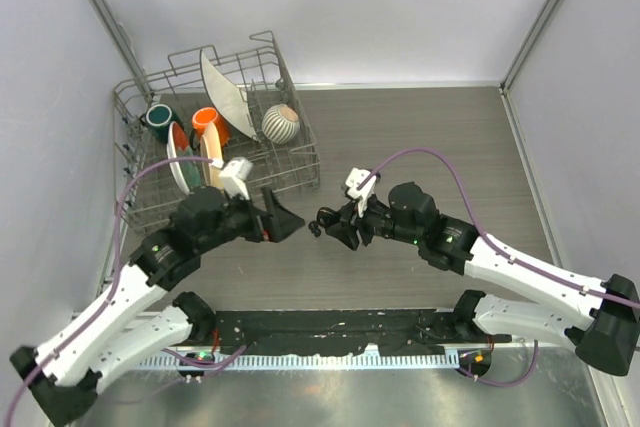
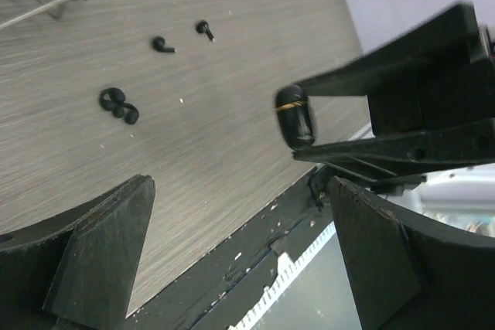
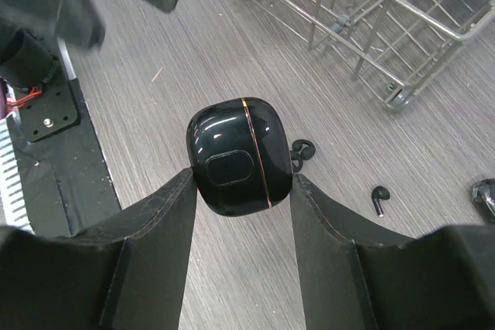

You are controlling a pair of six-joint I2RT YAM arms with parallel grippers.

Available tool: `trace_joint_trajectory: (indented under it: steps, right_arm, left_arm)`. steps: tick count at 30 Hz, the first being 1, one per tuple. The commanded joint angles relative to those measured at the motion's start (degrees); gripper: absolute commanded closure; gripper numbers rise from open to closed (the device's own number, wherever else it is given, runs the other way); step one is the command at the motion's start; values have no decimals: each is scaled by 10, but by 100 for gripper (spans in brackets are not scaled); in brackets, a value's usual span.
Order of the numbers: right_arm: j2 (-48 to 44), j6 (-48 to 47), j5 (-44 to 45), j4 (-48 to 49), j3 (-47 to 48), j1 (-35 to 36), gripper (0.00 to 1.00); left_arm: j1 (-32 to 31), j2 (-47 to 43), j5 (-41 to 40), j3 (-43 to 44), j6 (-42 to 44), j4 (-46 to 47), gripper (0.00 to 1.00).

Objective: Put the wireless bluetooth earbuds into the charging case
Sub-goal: Pick up the charging case at the center of the board.

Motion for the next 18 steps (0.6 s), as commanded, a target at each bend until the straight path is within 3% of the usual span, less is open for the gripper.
trace_joint_trajectory:
  steps: [1,13,18]
  right_arm:
    - [7,-13,23,39,0,3,99]
    - [-20,-8,18,71,-24,4,99]
    - [-22,0,22,91,-33,5,99]
  left_arm:
    - [-111,62,-166,54,37,41,0]
    - [-114,109,-75,-1,-18,204,1]
    - [-114,144,-29,5,-27,217,5]
